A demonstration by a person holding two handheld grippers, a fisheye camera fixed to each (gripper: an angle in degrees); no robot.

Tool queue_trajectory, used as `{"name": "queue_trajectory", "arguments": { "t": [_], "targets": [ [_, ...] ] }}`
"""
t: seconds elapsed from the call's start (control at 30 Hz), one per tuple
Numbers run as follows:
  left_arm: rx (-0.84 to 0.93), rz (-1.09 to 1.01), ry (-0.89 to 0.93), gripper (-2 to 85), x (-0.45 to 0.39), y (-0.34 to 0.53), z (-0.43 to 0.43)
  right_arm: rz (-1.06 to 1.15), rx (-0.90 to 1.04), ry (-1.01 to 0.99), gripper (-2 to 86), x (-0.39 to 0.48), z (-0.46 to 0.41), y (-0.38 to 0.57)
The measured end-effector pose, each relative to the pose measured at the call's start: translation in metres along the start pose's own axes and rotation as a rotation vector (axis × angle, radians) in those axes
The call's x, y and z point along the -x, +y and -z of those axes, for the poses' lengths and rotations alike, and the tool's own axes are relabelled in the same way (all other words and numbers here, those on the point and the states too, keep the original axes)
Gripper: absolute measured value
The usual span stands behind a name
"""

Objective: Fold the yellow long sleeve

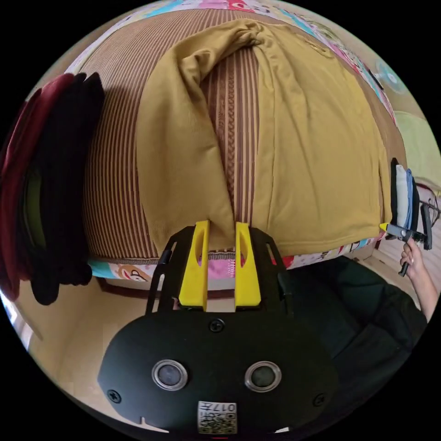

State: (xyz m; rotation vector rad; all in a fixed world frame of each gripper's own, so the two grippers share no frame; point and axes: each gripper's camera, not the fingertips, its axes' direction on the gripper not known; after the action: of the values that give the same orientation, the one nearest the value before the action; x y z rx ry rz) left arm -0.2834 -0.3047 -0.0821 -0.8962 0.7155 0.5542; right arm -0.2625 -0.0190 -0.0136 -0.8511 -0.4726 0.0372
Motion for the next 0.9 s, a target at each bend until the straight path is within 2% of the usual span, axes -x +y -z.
{"name": "queue_trajectory", "arguments": {
  "t": [0.07, 0.1, 0.13, 0.17, 0.23, 0.33, 0.43, 0.5, 0.57, 0.77, 0.83, 0.9],
  "targets": [
    [0.049, -0.051, 0.074, 3.2, 0.018, 0.007, 0.023, -0.045, -0.017, -0.051, 3.9, -0.014, 0.012, -0.001],
    [-0.002, -0.069, 0.26, 2.6, 0.04, 0.02, 0.05, -0.077, -0.031, -0.092, 4.4, -0.025, 0.02, -0.001],
    [-0.088, -0.056, 0.463, 2.5, 0.07, 0.037, 0.082, -0.094, -0.039, -0.115, 4.6, -0.031, 0.024, -0.001],
    [-0.132, -0.048, 0.561, 2.4, 0.086, 0.046, 0.099, -0.132, -0.06, -0.163, 5.3, -0.045, 0.032, -0.001],
    [-0.338, -0.037, 0.924, 2.9, 0.156, 0.083, 0.166, -0.196, -0.096, -0.246, 6.4, -0.071, 0.042, 0.002],
    [-0.619, -0.022, 1.184, 3.4, 0.23, 0.118, 0.245, -0.346, -0.167, -0.46, 8.0, -0.124, 0.05, 0.012],
    [-0.783, -0.056, 1.244, 3.4, 0.265, 0.121, 0.321, -0.54, -0.261, -0.739, 9.3, -0.18, 0.045, 0.029],
    [-0.818, -0.111, 1.249, 3.3, 0.258, 0.106, 0.359, -0.691, -0.339, -0.924, 9.9, -0.217, 0.037, 0.048],
    [-0.8, -0.174, 1.256, 3.3, 0.23, 0.075, 0.388, -0.785, -0.397, -1.024, 10.2, -0.239, 0.032, 0.061],
    [-0.526, -0.45, 1.155, 5.5, 0.022, -0.064, 0.412, -0.934, -0.502, -1.189, 11.8, -0.292, 0.026, 0.08],
    [-0.401, -0.536, 1.172, 11.7, -0.064, -0.101, 0.392, -0.967, -0.544, -1.239, 12.0, -0.304, 0.027, 0.081],
    [-0.348, -0.546, 1.176, 14.0, -0.105, -0.109, 0.374, -1.006, -0.554, -1.294, 12.3, -0.319, 0.024, 0.078]
  ]
}}
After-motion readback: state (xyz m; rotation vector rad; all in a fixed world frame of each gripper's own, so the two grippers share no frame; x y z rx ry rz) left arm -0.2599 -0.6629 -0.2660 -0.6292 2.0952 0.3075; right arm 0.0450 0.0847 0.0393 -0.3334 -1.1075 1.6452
